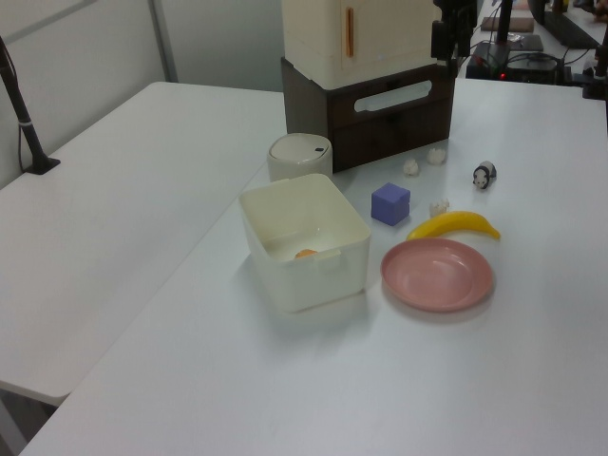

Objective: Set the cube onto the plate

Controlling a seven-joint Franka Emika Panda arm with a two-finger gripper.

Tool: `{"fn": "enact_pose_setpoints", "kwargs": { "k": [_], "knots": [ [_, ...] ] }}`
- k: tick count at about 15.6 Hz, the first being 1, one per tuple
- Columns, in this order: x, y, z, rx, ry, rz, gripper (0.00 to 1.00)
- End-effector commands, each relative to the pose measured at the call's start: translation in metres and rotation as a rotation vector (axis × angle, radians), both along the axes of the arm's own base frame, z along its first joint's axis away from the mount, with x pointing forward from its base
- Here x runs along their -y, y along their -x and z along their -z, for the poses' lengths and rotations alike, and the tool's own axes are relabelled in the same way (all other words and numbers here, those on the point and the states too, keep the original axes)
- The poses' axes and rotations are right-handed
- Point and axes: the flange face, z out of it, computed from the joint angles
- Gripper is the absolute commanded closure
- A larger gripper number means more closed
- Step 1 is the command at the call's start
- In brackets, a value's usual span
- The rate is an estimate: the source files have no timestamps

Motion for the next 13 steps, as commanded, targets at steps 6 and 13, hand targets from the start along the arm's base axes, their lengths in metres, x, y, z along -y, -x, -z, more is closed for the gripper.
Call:
{"fn": "enact_pose_setpoints", "kwargs": {
  "k": [6, 13],
  "knots": [
    [-0.0015, 0.0059, -0.0061, -0.019, -0.018, -0.054, 0.0],
    [-0.0003, 0.0106, -0.0026, -0.059, -0.02, -0.08, 0.0]
  ]
}}
